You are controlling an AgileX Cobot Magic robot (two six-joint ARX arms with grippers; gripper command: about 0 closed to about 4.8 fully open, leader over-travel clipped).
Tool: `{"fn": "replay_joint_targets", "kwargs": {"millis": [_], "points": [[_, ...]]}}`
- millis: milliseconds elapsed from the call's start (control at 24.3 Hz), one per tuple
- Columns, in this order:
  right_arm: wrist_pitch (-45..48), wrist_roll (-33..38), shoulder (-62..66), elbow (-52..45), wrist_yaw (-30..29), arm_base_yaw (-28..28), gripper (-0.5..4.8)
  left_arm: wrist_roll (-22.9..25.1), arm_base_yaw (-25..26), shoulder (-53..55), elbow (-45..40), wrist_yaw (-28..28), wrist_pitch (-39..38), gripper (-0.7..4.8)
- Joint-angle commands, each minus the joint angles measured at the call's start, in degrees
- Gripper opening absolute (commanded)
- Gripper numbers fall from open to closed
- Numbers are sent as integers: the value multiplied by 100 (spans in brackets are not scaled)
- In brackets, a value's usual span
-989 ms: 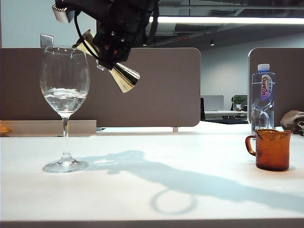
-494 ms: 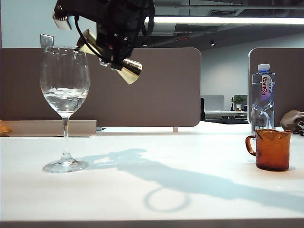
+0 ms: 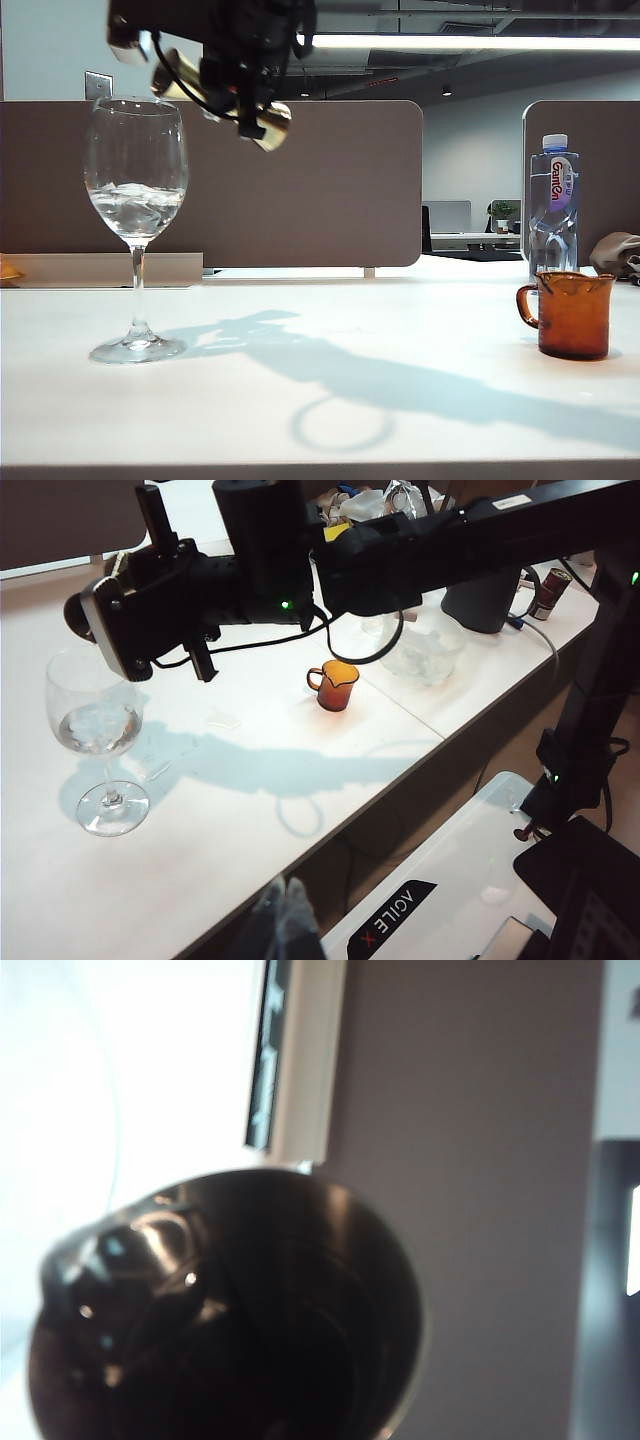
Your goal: Pick up the small amber measuring cup and pour the water in it into the jigger, then pick up the jigger and pour the water in it into the wine glass.
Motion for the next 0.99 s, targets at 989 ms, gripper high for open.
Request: {"fn": "replay_joint_targets", "kwargs": {"millis": [989], "points": [[356,-1036,-46,540,28,90,-5,22,2,4,20,15,-9,-2]]}}
